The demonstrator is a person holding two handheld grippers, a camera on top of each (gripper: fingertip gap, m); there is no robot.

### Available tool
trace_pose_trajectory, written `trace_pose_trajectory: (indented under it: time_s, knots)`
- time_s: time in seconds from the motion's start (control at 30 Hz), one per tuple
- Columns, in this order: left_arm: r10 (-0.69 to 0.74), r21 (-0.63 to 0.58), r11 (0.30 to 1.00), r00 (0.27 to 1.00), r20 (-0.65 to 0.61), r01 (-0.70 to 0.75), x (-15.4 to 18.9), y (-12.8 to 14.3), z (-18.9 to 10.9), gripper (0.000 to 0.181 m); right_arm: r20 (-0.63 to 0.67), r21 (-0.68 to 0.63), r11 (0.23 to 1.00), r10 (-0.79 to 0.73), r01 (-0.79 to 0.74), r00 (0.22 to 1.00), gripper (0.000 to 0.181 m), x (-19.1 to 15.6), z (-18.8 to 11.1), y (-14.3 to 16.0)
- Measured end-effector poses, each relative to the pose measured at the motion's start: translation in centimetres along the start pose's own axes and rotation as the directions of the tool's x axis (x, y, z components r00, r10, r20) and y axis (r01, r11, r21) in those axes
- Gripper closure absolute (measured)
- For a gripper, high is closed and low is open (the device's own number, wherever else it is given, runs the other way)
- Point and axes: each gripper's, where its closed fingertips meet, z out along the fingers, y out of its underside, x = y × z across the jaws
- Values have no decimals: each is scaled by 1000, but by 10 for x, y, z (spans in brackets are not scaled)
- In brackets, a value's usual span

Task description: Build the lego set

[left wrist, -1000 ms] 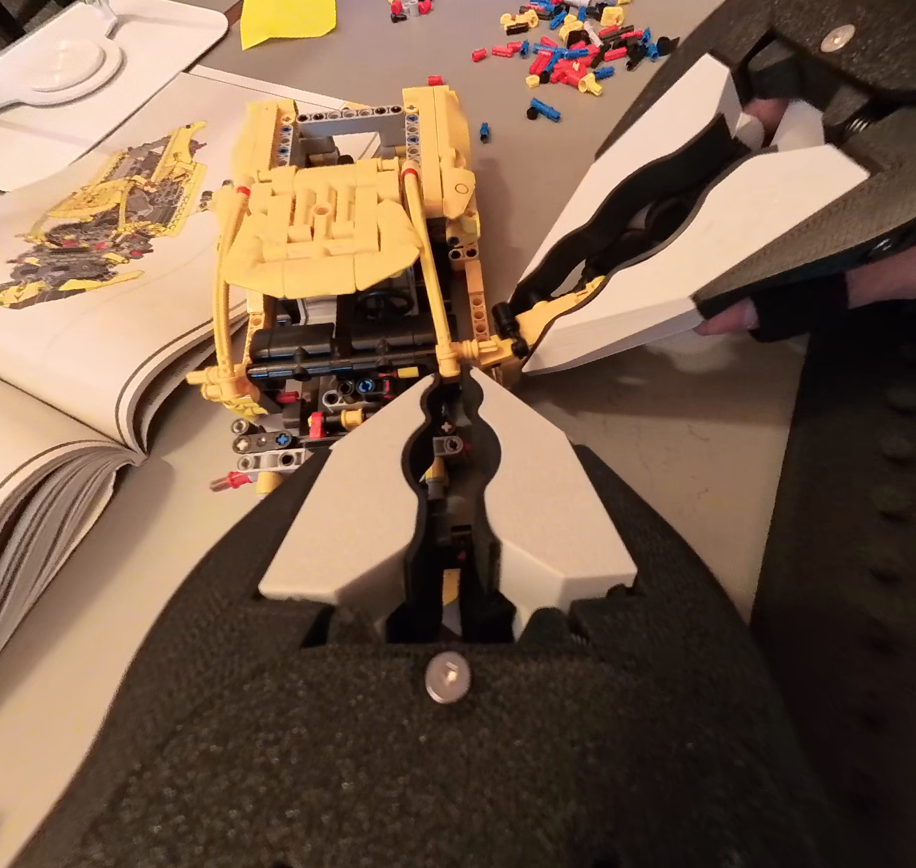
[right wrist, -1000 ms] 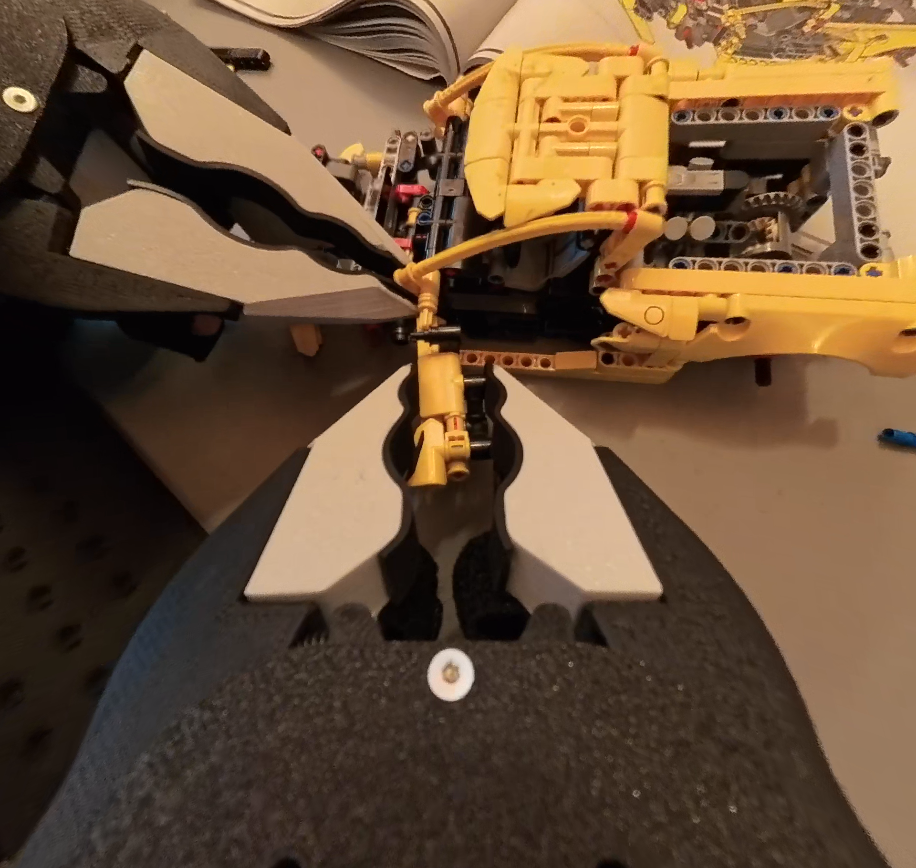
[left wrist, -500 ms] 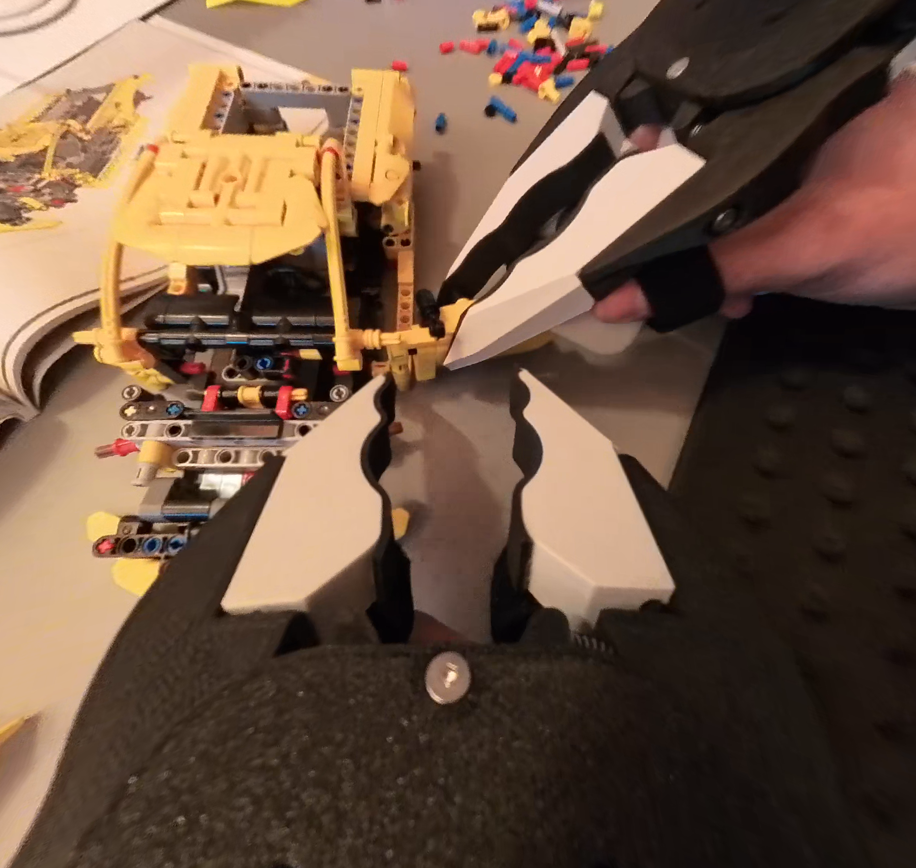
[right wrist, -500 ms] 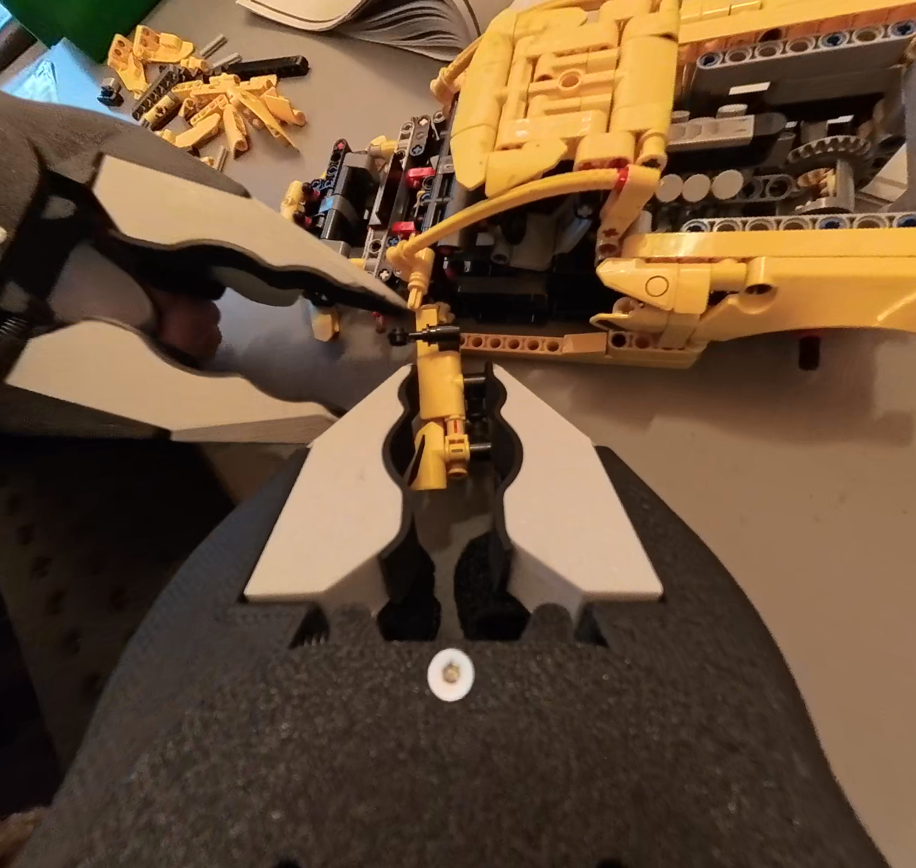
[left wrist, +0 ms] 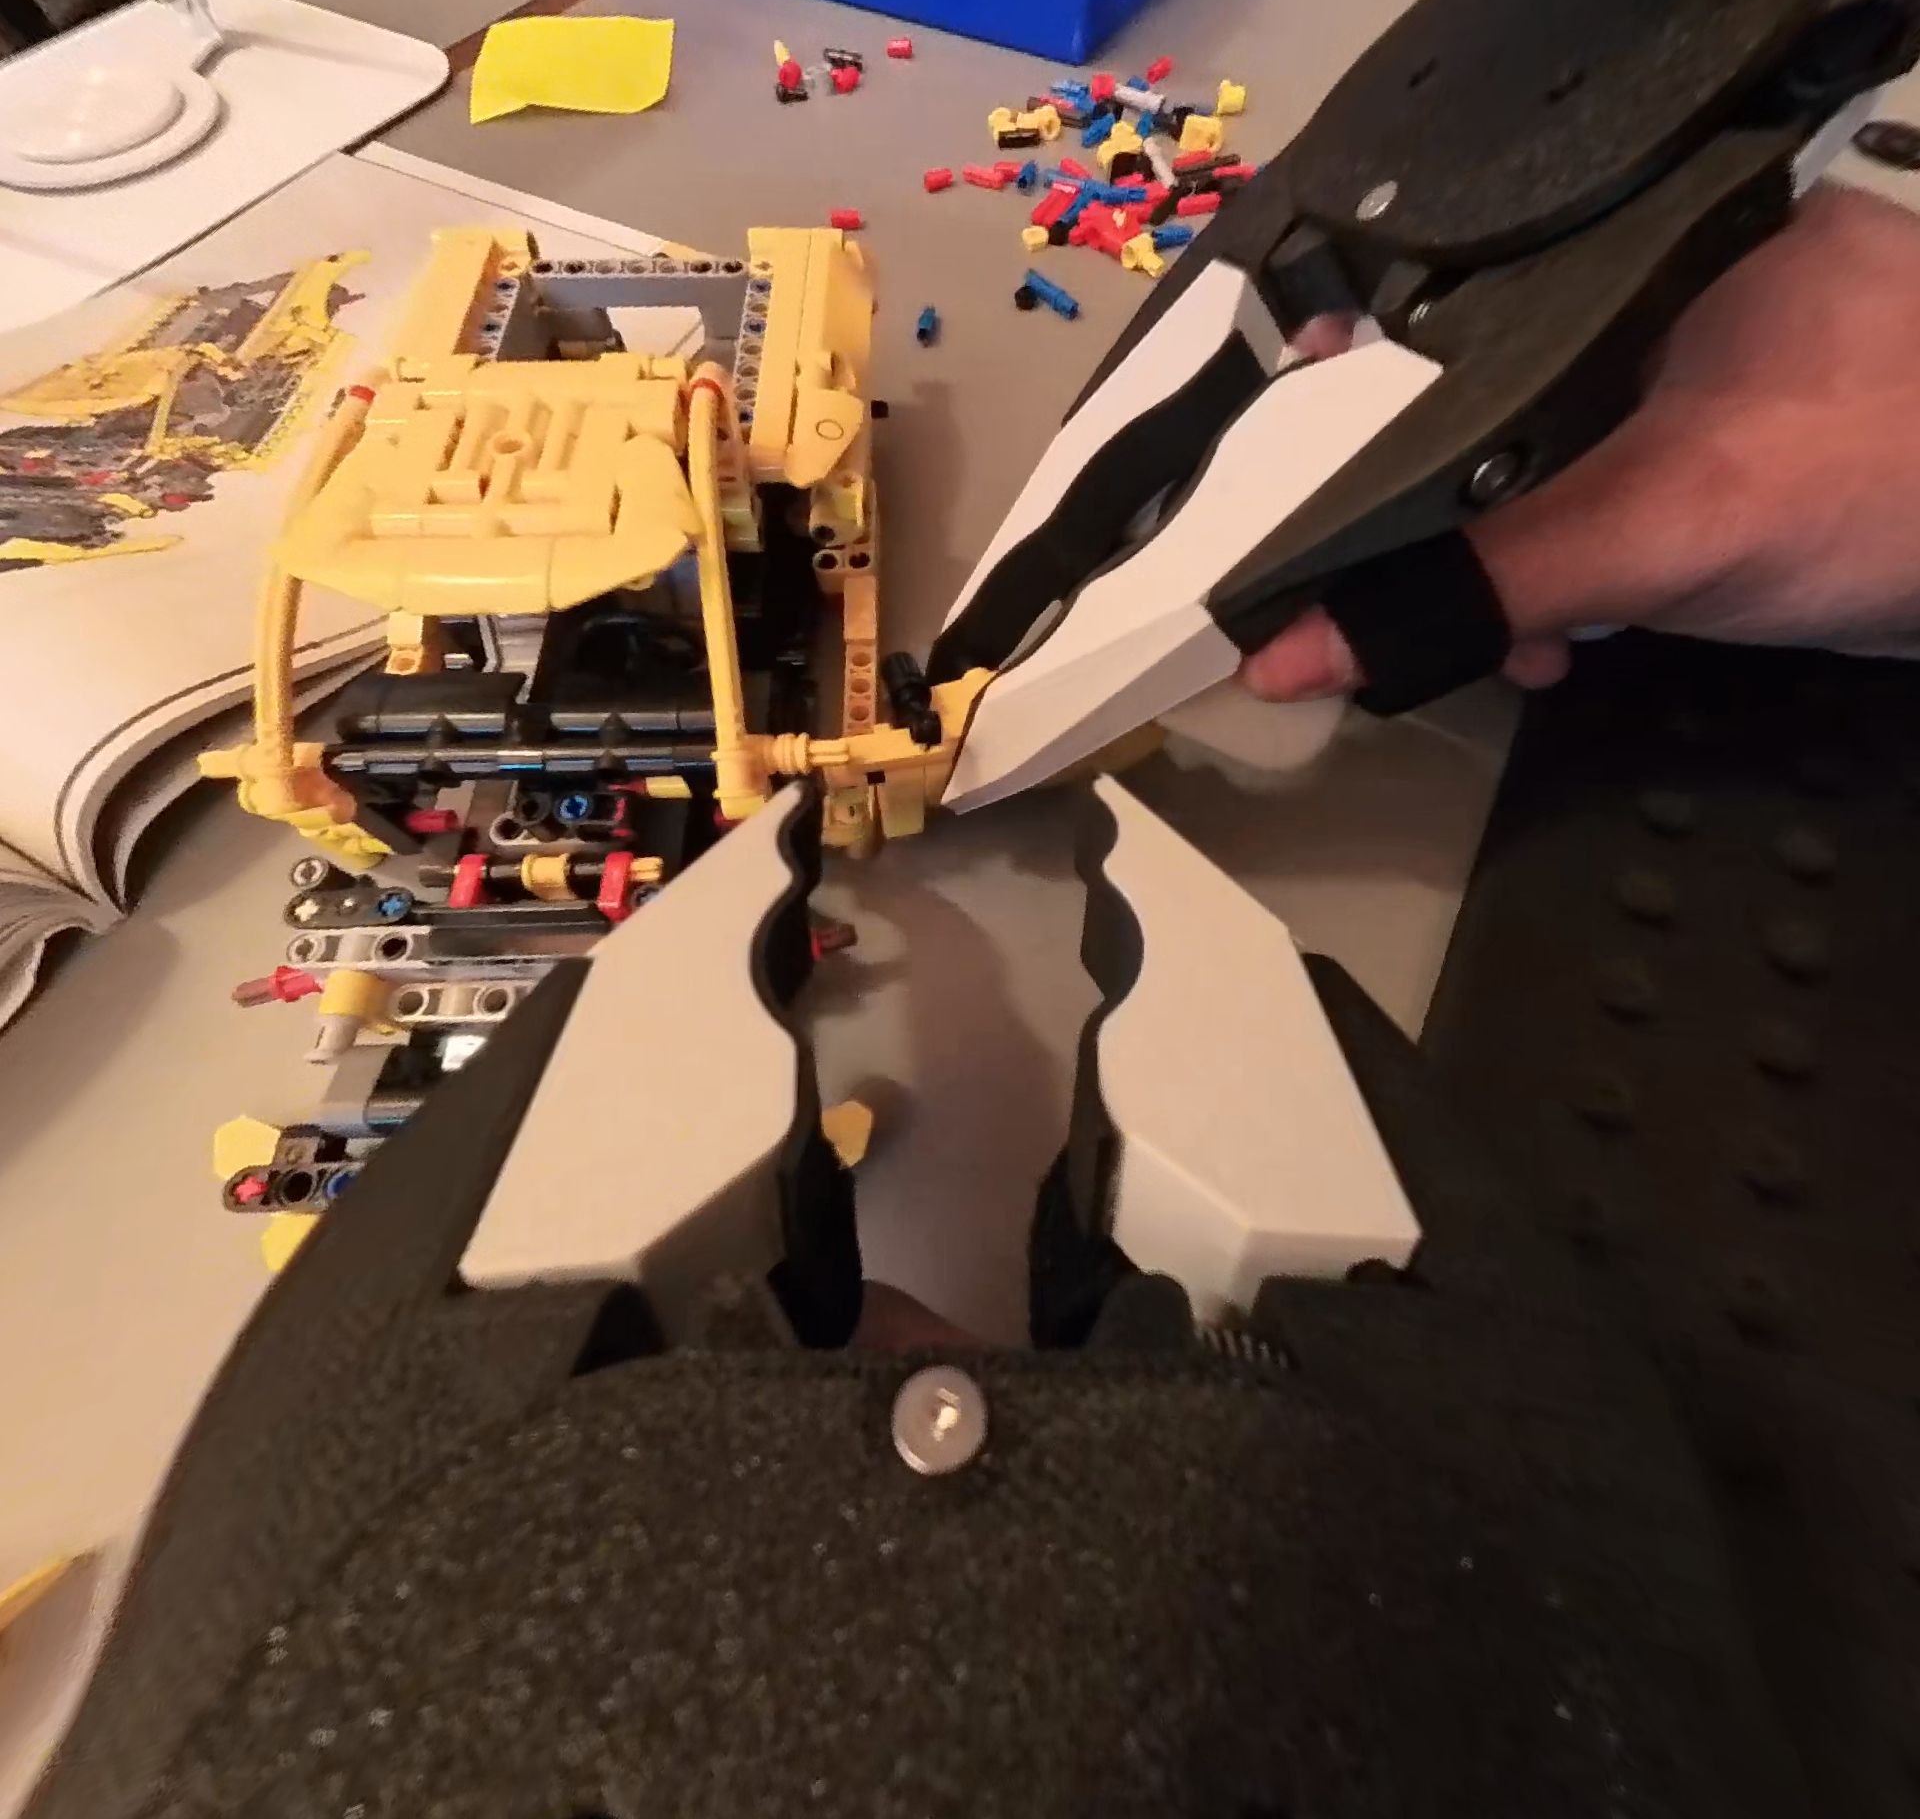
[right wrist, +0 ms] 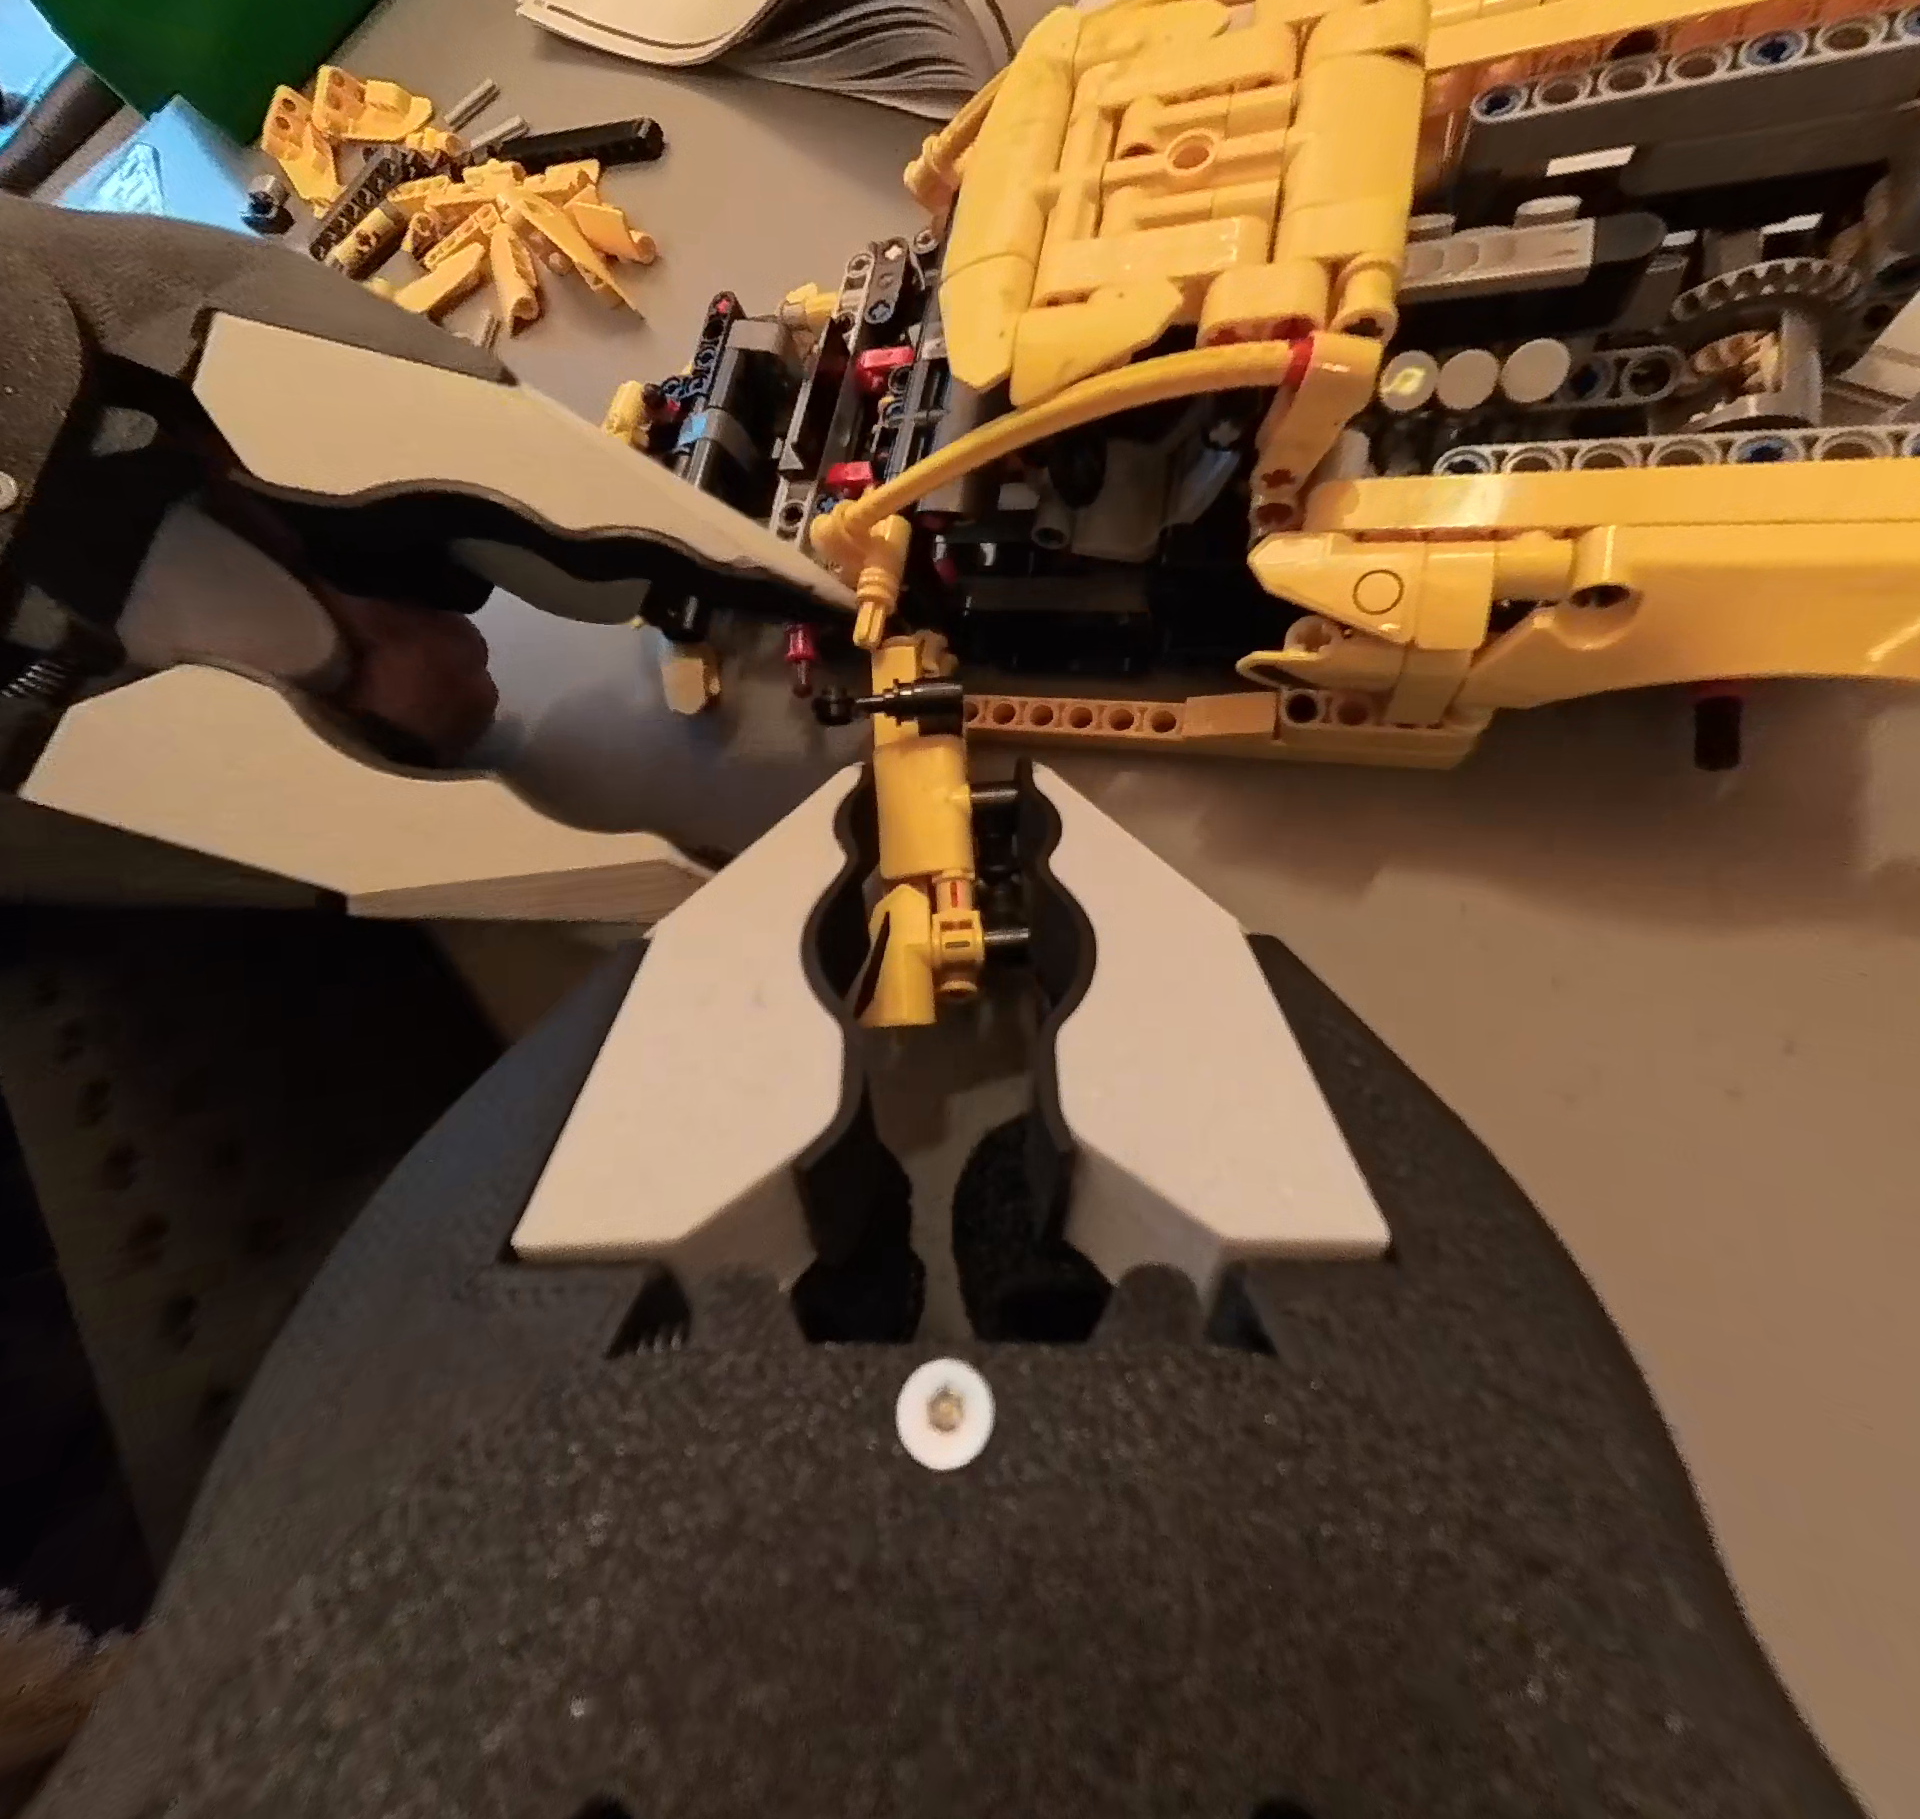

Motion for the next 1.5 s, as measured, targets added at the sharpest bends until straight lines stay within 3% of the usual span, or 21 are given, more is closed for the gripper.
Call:
trace_pose_trajectory:
  time_s: [0.43, 0.77, 1.5]
  knots:
    - [83, -41, 996, 996, 16, -82, 0, 7, 11, 131, -1, -15, 1000, -18, 18, 1000, 157, -1, 1, 1]
    - [129, -58, 990, 991, 30, -127, 0, 7, 13, 132, -81, -27, 999, -41, 38, 996, 157, 2, 0, -2]
    - [127, -74, 990, 989, 79, -121, -4, 7, 13, 140, -69, -28, 1000, -7, 5, 998, 157, 1, 3, -3]
